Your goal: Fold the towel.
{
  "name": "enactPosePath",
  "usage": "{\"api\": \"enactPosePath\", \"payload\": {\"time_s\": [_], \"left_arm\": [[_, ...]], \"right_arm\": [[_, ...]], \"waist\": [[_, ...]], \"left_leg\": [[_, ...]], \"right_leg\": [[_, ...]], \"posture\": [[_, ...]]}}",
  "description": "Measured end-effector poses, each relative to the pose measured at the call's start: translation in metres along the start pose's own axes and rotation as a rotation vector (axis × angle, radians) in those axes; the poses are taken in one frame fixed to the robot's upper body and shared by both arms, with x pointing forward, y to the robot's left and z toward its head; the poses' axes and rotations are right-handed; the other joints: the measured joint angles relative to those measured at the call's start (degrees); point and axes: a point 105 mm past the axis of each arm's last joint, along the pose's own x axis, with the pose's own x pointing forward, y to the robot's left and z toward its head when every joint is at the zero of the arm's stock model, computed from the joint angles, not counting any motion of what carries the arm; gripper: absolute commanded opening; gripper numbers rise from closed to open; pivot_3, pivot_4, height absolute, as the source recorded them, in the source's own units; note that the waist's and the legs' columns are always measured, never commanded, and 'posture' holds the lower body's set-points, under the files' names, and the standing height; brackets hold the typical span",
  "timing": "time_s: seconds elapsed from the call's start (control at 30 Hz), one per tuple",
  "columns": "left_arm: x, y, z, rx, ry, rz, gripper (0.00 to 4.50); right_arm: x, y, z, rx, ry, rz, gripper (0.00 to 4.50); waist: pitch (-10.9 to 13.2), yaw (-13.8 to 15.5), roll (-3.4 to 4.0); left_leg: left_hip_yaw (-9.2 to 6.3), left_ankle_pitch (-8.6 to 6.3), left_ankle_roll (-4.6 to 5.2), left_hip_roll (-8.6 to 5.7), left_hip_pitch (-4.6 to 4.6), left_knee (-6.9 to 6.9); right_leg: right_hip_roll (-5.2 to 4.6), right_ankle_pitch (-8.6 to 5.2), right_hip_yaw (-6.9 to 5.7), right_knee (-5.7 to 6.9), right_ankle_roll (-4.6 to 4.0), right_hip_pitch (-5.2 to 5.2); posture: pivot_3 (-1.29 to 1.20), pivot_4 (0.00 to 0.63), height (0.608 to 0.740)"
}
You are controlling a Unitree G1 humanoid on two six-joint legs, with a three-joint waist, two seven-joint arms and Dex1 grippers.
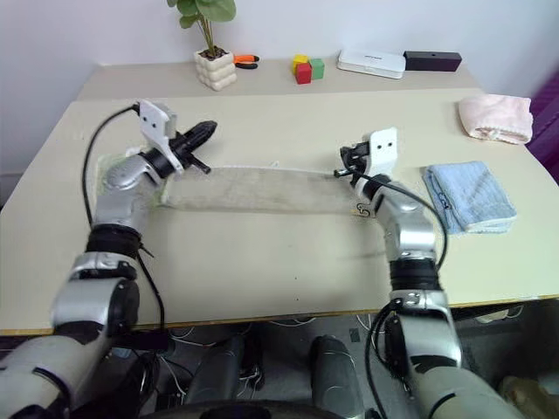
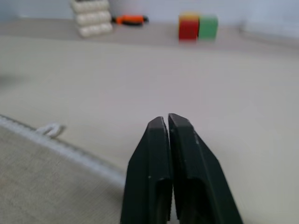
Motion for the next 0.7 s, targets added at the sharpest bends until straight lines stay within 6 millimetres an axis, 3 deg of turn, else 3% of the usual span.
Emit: {"api": "enactPosePath", "payload": {"time_s": [0.1,0.23,0.33,0.47,0.7], "left_arm": [[0.003,-0.010,-0.019,-0.067,0.056,0.037,0.01],[-0.004,-0.021,-0.051,-0.080,0.173,0.030,0.01],[-0.013,-0.012,-0.063,-0.062,0.227,0.073,0.01],[-0.031,0.003,-0.077,-0.023,0.289,0.118,0.01],[-0.043,0.017,-0.074,-0.008,0.316,0.113,0.01]], "right_arm": [[0.003,0.004,-0.006,0.021,0.007,-0.051,0.03],[-0.003,-0.006,-0.028,0.028,0.051,-0.122,0.03],[-0.009,-0.017,-0.041,0.012,0.075,-0.155,0.03],[-0.017,-0.038,-0.039,-0.096,0.059,-0.199,0.03],[-0.027,-0.066,-0.040,-0.237,0.071,-0.199,0.03]], "waist": [[0.00,0.09,0.00],[0.00,0.14,0.00],[0.00,-0.12,0.00],[0.00,-0.08,0.00],[-0.01,-0.13,0.00]], "left_leg": [[-0.06,-0.02,0.02,0.00,0.02,0.08],[-0.07,-0.03,0.04,0.00,0.00,0.08],[-0.08,-0.03,0.04,0.00,0.02,0.08],[-0.15,-0.05,0.05,0.00,0.01,0.06],[-0.16,-0.05,0.05,0.00,0.04,0.07]], "right_leg": [[0.00,0.00,-0.01,0.05,0.00,0.05],[0.00,-0.01,-0.01,0.03,0.00,0.06],[0.00,-0.01,-0.01,0.04,0.00,0.05],[0.00,-0.02,-0.01,0.01,0.00,0.05],[0.00,-0.02,-0.01,0.01,0.00,0.07]], "posture": [[0.00,0.150,0.740],[0.00,0.150,0.740],[0.00,0.150,0.740],[0.00,0.150,0.740],[0.00,0.150,0.740]]}}
